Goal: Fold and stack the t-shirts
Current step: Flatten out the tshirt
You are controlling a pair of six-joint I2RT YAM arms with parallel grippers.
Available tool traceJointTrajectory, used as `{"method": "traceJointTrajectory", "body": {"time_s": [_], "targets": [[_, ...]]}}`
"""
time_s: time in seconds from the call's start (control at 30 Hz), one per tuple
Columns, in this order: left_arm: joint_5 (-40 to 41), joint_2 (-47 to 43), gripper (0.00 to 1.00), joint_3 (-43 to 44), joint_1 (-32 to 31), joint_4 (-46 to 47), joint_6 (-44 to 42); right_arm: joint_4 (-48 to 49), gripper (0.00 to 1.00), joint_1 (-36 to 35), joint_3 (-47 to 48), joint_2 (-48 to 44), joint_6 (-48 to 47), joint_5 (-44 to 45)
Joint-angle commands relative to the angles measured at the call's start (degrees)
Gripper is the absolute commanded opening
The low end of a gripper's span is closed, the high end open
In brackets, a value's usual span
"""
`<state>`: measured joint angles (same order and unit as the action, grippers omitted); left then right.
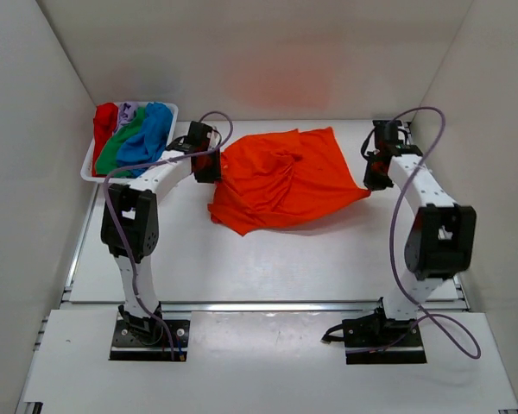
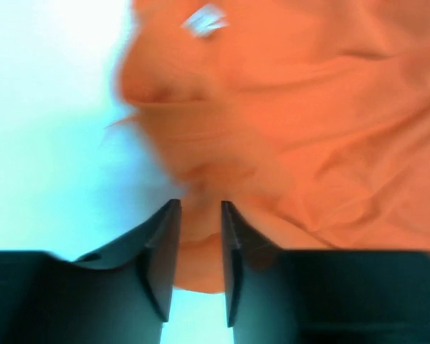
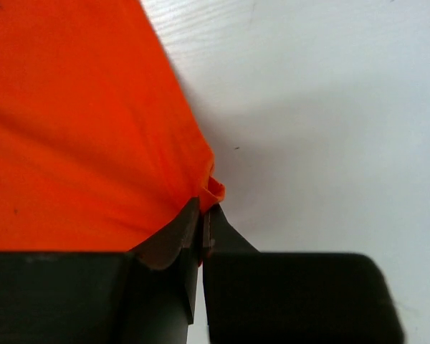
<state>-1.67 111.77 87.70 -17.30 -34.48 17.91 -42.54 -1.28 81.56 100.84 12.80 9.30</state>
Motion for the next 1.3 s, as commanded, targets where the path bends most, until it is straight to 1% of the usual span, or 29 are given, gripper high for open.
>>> {"method": "traceJointTrajectory", "body": {"time_s": [0.0, 0.03, 0.1, 0.13, 0.2, 0.3, 0.5, 0.6, 0.63, 0.67, 0.7, 0.73, 0.87, 0.9, 0.97, 1.03, 1.07, 1.13, 1.2, 1.23, 1.27], "targets": [[1.58, 0.30, 0.46, 3.27, 2.09, -4.81, -2.27, 11.51, 0.00, -0.56, -9.19, -5.99, -0.84, -1.66], [1.15, -0.40, 0.48, 2.57, 2.27, -4.72, -2.88, 11.61, 0.00, -0.74, -10.27, -6.52, -0.93, -0.78], [0.88, -3.73, 0.51, -2.94, 2.18, -3.06, -2.62, 13.01, 0.00, -0.83, -15.26, -8.28, -0.06, -1.56], [0.62, -4.79, 0.52, -4.19, 2.36, -1.57, -2.10, 13.71, 0.00, -0.57, -16.94, -9.33, -0.23, -2.00], [0.18, -7.60, 0.54, -9.63, 2.27, -0.07, -1.39, 15.12, 0.00, -0.65, -19.14, -10.57, 0.30, -2.62], [-1.14, -8.67, 0.57, -14.21, 2.36, 2.75, -0.51, 16.18, 0.00, -0.74, -21.08, -11.80, 0.12, -2.88], [-5.18, -6.65, 0.59, -16.60, 2.62, 8.28, 4.23, 17.23, 0.00, -0.75, -24.43, -13.65, 0.38, -3.50], [-6.15, -5.60, 0.58, -16.86, 1.31, 8.64, 4.68, 18.02, 0.00, -0.31, -25.66, -14.61, 0.39, -4.64], [-6.32, -5.33, 0.51, -17.04, 0.78, 8.81, 5.20, 18.02, 0.00, -0.13, -26.01, -14.62, 0.39, -4.82], [-6.76, -5.24, 0.30, -17.12, 0.52, 8.73, 5.29, 18.11, 0.00, -0.04, -26.19, -14.88, 0.39, -4.73], [-7.29, -5.42, 0.19, -17.04, 0.34, 8.12, 5.20, 17.94, 0.00, 0.05, -26.36, -15.14, 0.30, -5.08], [-6.68, -6.03, 0.00, -16.86, 0.60, 8.11, 5.12, 17.76, 0.00, -0.04, -26.45, -15.06, 0.39, -5.08], [-6.67, -10.95, 0.00, -16.07, 1.57, 5.83, 5.38, 17.85, 0.00, -0.04, -26.89, -15.85, 0.30, -5.08], [-7.20, -12.87, 0.00, -14.76, 1.57, 4.43, 5.21, 17.76, 0.00, 0.22, -26.98, -15.93, 0.56, -5.43], [-7.91, -16.56, 0.00, -12.74, -0.62, 1.88, 4.15, 17.85, 0.00, 0.75, -27.07, -16.28, 0.48, -6.22], [-11.05, -18.59, 0.00, -12.29, -3.17, -1.10, 2.75, 17.76, 0.00, 0.75, -27.33, -16.64, 0.56, -6.57], [-14.64, -19.38, 0.09, -12.46, -4.57, -1.55, 1.96, 17.59, 0.00, 1.01, -27.42, -16.81, 0.48, -6.49], [-23.16, -18.87, 0.31, -13.25, -5.90, -4.71, 0.29, 17.58, 0.00, 1.19, -27.24, -16.64, 0.48, -6.75], [-25.04, -18.95, 0.38, -15.18, -6.60, -5.34, -0.68, 17.23, 0.00, 0.93, -27.42, -16.73, 0.39, -6.75], [-23.57, -19.91, 0.43, -17.37, -6.35, -4.55, -0.60, 17.23, 0.00, 0.84, -27.24, -16.46, 0.39, -6.66], [-22.77, -20.88, 0.52, -19.91, -5.99, -3.15, 0.27, 17.58, 0.00, 0.58, -27.24, -16.64, 0.39, -6.75]]}}
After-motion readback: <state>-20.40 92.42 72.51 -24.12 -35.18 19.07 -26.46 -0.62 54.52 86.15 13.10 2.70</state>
